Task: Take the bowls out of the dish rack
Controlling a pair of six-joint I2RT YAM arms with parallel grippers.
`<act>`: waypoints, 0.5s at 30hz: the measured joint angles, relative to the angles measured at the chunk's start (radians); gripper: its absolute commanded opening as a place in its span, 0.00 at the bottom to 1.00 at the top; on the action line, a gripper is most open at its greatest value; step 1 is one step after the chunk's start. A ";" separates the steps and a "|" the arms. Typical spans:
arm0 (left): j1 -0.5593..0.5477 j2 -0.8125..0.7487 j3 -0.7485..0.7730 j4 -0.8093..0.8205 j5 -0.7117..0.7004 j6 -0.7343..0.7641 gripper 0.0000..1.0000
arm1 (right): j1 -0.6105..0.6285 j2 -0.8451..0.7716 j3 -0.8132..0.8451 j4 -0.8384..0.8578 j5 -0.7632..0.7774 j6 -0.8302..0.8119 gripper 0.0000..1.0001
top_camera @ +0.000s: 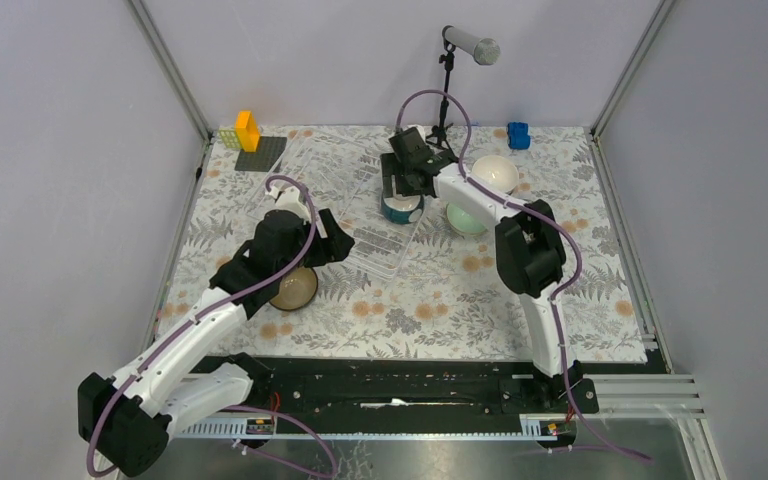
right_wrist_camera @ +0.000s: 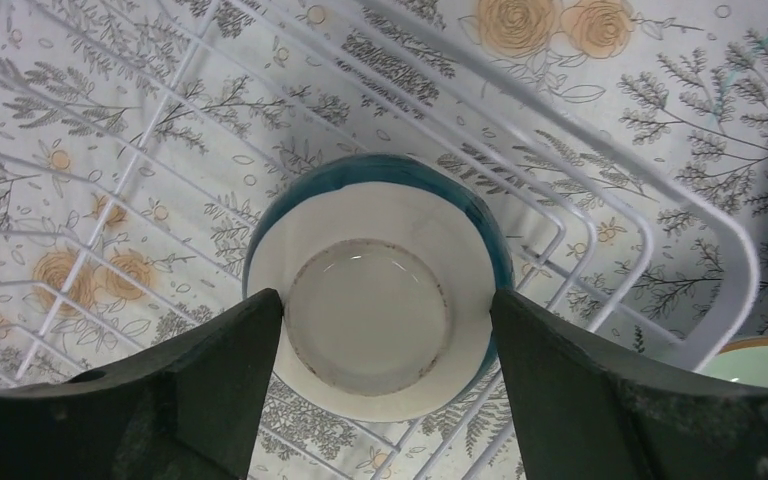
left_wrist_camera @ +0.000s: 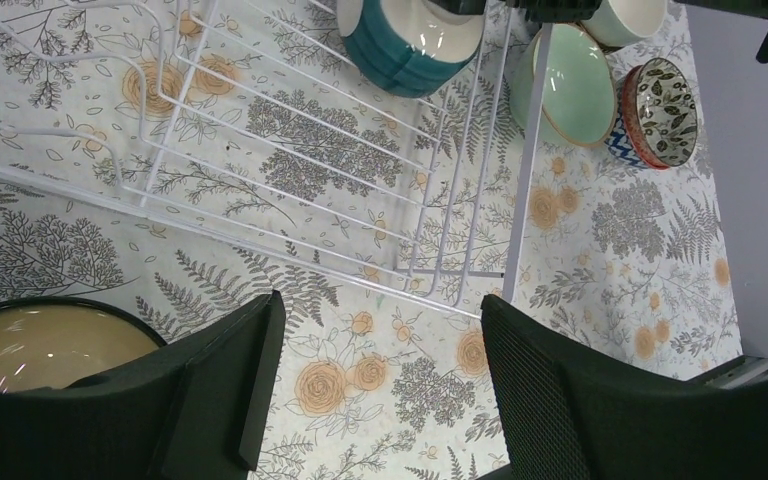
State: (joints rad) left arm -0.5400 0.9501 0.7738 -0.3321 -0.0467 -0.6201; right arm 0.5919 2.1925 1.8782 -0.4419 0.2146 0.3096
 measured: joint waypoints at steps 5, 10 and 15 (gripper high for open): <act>0.000 -0.020 -0.026 0.023 0.002 -0.005 0.77 | 0.040 0.000 0.002 -0.003 -0.034 0.001 0.82; 0.000 -0.027 -0.043 0.041 0.002 -0.011 0.77 | 0.081 -0.004 -0.004 0.016 -0.153 0.029 0.85; 0.000 -0.027 -0.043 0.042 -0.003 -0.013 0.77 | 0.092 -0.022 -0.027 0.008 -0.198 0.043 0.92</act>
State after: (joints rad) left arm -0.5400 0.9230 0.7307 -0.2905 -0.0494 -0.6331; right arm 0.6842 2.1704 1.8515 -0.4343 0.0170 0.3531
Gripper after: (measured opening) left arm 0.765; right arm 0.885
